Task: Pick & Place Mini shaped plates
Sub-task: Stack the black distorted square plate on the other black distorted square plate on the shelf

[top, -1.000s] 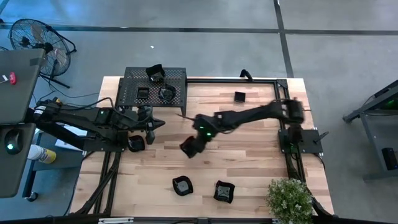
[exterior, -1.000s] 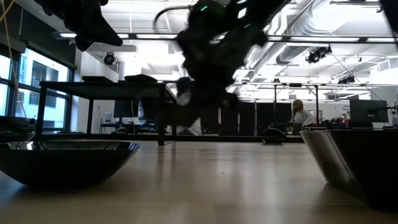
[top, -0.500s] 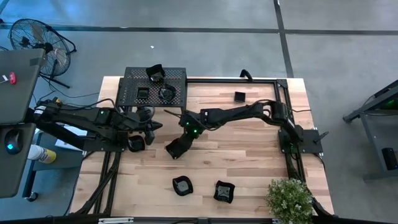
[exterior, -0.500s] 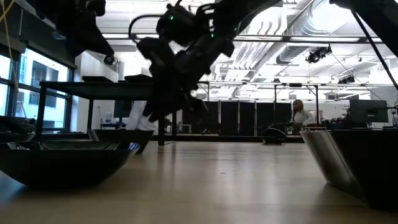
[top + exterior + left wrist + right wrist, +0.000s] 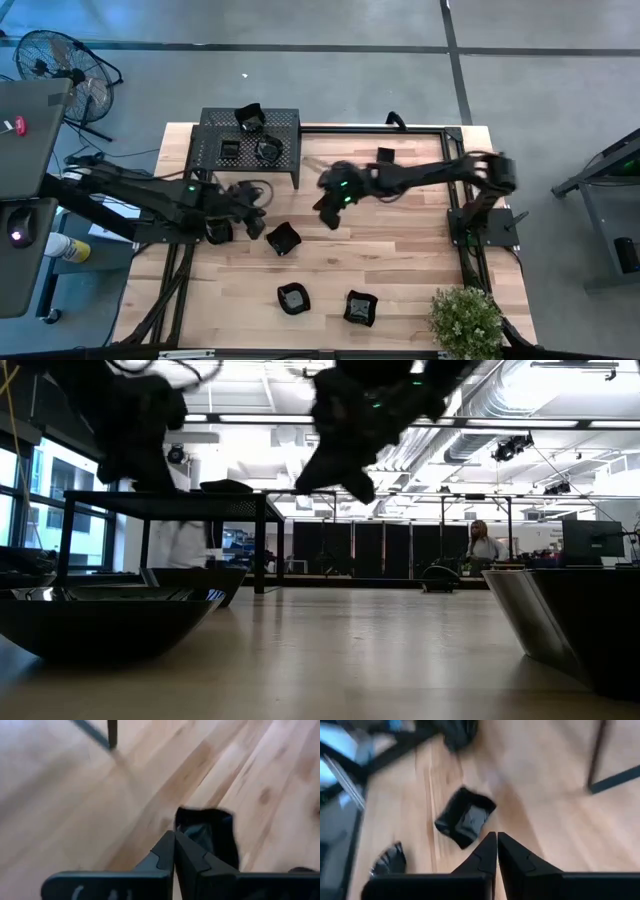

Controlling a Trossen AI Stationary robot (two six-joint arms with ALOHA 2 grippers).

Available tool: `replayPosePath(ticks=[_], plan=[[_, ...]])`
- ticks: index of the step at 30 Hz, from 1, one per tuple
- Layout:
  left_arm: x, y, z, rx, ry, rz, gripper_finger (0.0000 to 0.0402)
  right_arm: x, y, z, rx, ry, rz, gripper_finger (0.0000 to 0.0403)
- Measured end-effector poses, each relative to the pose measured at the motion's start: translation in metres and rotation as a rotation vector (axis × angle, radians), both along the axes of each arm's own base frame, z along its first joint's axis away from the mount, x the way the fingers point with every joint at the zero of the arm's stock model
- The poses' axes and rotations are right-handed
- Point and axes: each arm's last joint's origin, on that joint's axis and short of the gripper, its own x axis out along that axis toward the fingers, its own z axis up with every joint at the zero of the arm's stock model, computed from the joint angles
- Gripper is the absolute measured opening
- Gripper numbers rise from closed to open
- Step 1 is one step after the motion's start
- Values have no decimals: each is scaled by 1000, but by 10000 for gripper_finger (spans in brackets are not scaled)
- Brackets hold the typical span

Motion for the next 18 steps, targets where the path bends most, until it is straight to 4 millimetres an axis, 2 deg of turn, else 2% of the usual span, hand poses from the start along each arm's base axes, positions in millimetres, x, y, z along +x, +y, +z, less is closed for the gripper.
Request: replayPosePath(ticks=[5,11,18], plan=[[25,-5,-24,-65,70,6,53,-45,-3,7,-7,-68,-73,24],[46,-9,-50,-84,130,23,111,-88,-9,22,-61,-130,-129,6],[59,-13,-74,-136,190,1,110,-120,-16,35,-97,-206,-162,8]])
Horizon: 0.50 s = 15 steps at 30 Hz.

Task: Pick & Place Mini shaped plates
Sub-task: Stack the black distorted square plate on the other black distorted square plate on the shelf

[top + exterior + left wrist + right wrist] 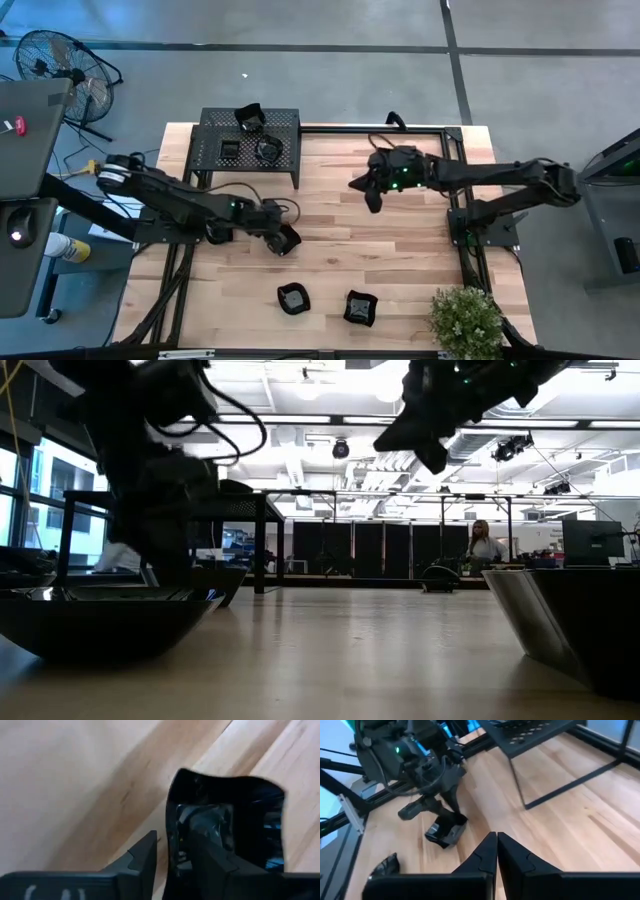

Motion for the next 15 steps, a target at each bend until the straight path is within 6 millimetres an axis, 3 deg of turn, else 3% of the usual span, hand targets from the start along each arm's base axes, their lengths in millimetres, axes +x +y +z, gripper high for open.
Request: replayPosePath(ticks=[4,7,11,15], plan=[[2,-1,-9,-42,42,15,69,-10,-3,0,-13,-18,-19,6],[3,-2,-3,-65,32,15,19,-14,-5,1,-19,-20,-15,2],[7,1,28,-78,-18,15,11,-16,-5,0,-39,-8,8,5],[5,17,79,-55,-67,14,3,-15,-4,0,-46,-9,39,5]])
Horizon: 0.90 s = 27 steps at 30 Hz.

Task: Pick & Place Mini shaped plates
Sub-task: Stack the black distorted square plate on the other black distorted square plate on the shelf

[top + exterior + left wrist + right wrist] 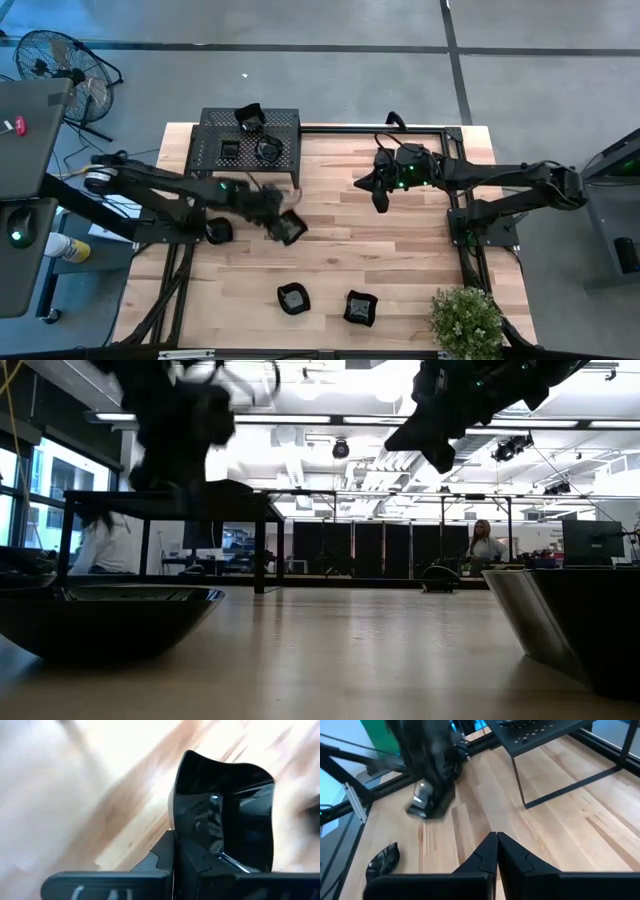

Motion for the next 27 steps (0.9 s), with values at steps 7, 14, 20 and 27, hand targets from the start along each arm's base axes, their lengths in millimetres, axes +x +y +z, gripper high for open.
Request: replayPosePath(ticks=[7,14,20,27], plan=[[-27,65,108,129,-122,107,2,0,1,0,-18,4,26,5],[-77,148,176,324,-41,158,1,0,1,0,-12,2,49,2],[-103,225,180,355,16,119,1,0,1,0,-19,1,52,5],[-107,285,144,337,105,-41,0,0,1,0,-19,1,52,6]])
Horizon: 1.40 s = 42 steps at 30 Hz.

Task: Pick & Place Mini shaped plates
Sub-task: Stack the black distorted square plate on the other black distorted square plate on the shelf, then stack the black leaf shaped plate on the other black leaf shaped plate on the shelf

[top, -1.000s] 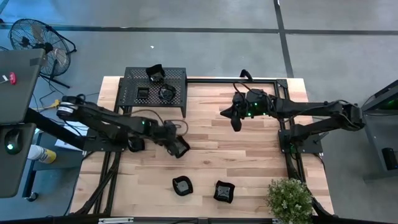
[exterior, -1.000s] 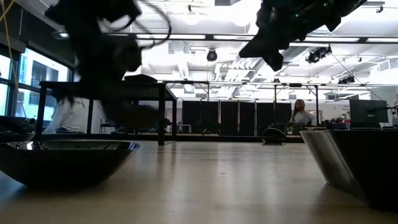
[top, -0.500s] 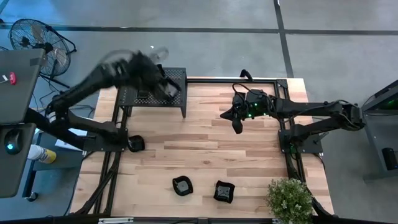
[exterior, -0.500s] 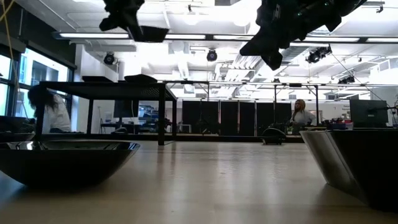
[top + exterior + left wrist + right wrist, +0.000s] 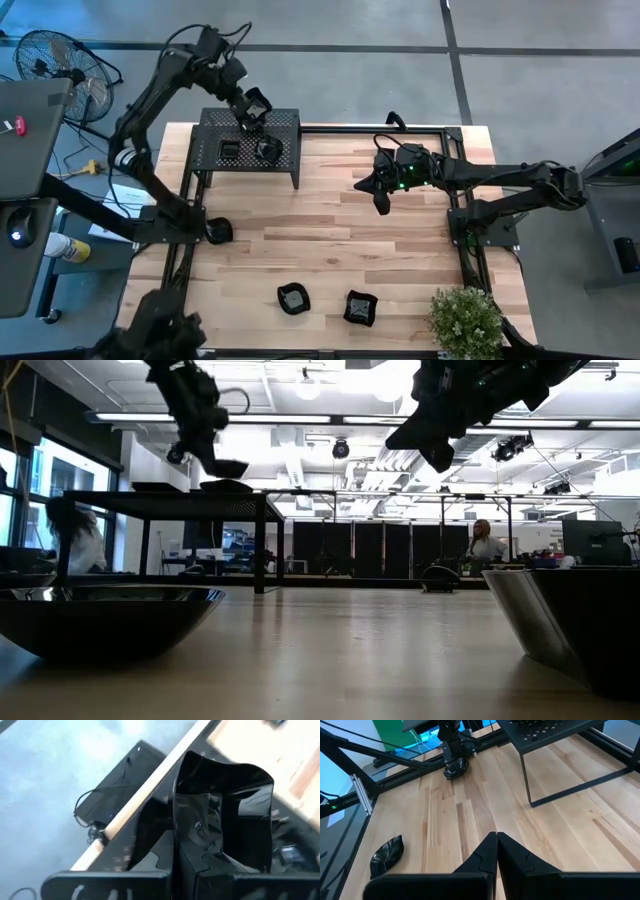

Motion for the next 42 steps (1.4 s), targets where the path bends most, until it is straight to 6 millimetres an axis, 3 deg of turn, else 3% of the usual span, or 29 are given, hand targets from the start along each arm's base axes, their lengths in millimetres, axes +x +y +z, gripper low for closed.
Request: replayPosePath(ticks=[4,19,30,37,42], plan=[[-3,12,-12,-14,52,-45,0,0,0,0,0,0,0,6],[-12,13,-20,-56,148,-33,3,-1,-3,0,-8,0,-8,2],[-9,13,-20,-41,168,-24,81,-1,-3,0,-8,0,-6,4],[-12,9,-11,7,180,26,84,-1,-3,0,-8,-1,-5,5],[-10,-11,8,79,136,39,66,-4,-2,5,-4,-19,-9,5]])
